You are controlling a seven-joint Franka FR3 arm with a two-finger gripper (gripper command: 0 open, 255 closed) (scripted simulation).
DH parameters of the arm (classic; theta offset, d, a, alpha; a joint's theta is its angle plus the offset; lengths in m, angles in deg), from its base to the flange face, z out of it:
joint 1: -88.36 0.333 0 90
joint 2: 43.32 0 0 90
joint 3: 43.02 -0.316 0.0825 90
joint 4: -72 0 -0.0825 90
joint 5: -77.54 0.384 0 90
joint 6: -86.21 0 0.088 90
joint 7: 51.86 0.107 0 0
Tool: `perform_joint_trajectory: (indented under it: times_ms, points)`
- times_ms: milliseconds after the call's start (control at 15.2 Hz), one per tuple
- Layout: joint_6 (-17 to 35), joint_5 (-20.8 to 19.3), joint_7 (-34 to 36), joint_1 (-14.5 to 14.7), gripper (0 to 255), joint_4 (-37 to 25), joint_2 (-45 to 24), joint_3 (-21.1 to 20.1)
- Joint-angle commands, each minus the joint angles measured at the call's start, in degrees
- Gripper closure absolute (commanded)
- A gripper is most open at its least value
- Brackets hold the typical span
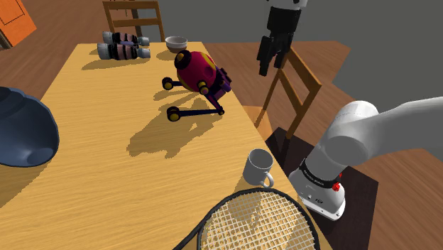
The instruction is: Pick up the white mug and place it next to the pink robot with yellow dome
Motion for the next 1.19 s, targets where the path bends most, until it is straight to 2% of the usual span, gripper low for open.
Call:
perform_joint_trajectory:
  times_ms: [0, 660, 1122]
  points:
    - [0.0, 0.0, 0.0, 0.0, 0, 0.0, 0.0, 0.0]
    - [8.4, 7.1, 4.7, 6.0, 0, 19.5, 11.6, -8.9]
    - [14.6, 15.3, 9.4, 13.6, 0, 30.5, 16.6, -17.5]
